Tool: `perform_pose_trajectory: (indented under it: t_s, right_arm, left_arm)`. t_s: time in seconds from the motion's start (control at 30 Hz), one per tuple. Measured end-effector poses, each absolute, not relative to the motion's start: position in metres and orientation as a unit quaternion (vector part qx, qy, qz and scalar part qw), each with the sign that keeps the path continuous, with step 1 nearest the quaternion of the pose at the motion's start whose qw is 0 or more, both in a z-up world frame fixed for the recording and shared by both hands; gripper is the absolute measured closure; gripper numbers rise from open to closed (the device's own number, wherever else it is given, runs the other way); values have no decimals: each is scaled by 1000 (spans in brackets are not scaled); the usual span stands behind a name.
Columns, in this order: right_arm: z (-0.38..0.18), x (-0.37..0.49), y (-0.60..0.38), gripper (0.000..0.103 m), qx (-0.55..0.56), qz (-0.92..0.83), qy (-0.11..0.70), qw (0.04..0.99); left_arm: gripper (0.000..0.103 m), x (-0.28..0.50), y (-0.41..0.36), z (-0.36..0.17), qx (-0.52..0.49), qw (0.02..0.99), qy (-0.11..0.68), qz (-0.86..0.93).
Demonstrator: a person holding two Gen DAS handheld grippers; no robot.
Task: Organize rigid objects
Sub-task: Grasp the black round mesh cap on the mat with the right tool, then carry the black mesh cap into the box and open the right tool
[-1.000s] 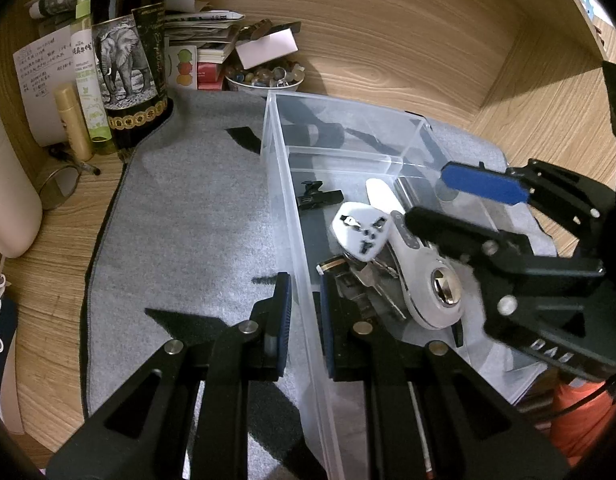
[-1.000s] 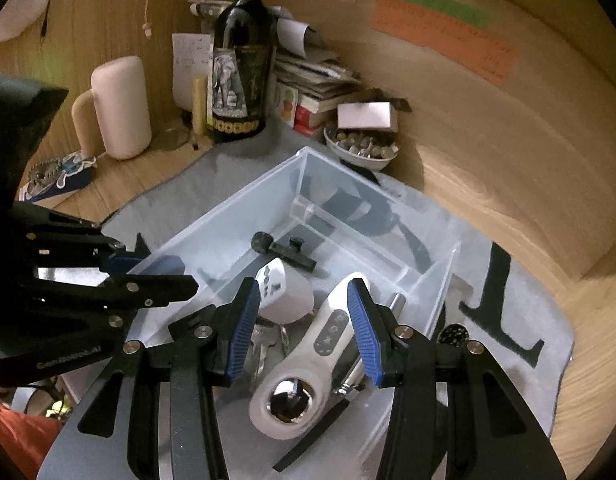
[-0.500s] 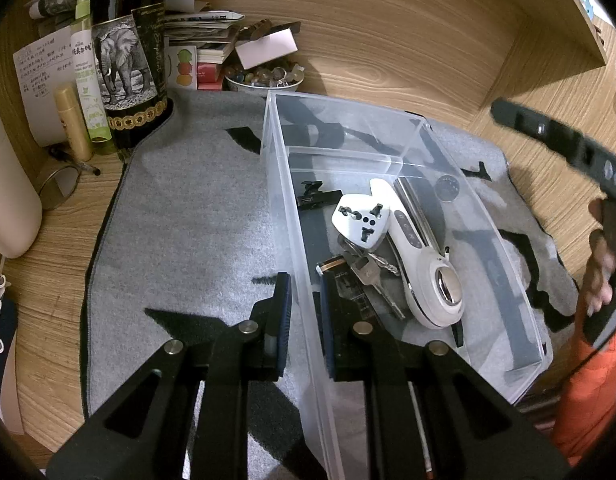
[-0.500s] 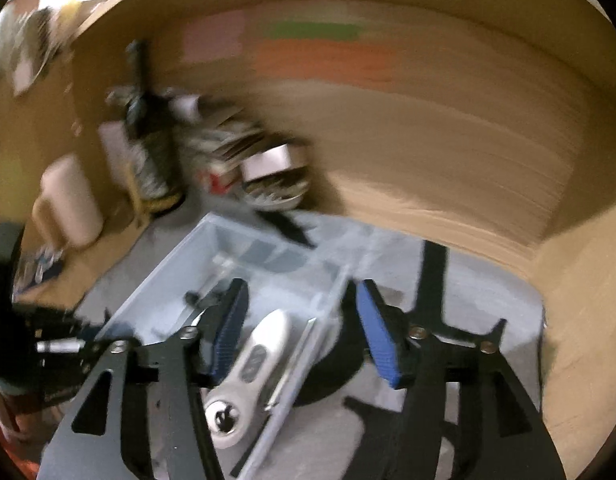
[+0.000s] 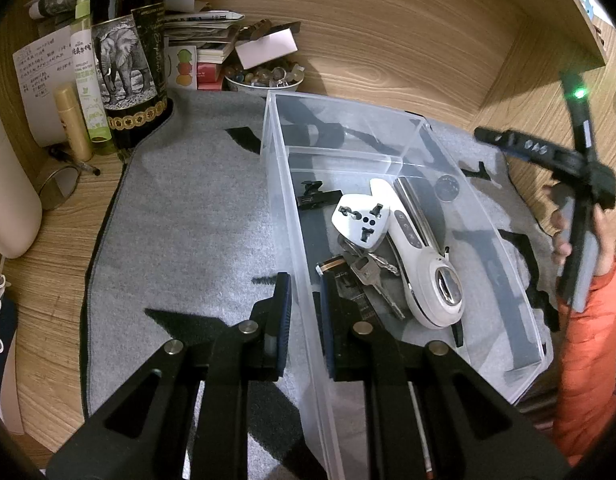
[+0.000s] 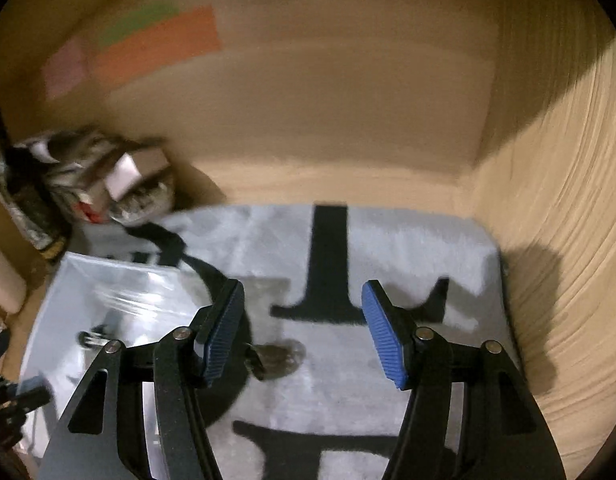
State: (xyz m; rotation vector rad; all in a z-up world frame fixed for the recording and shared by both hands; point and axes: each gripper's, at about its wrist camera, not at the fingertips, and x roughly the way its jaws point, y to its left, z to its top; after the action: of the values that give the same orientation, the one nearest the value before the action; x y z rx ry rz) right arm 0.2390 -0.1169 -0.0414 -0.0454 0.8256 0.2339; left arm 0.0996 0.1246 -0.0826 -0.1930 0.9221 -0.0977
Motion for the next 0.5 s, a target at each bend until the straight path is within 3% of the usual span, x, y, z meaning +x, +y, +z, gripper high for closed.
perform_pose_trajectory:
  t_s: [0.47,0.5]
  right_arm:
    - [-109,239,-91,46,-62,157,482,860]
    - [-112,239,-90,49,-65,159,484,858]
  left_arm:
    - [90,99,124,-83,-94,890,444,-47]
    - [90,99,124,-82,-94,890,444,-47]
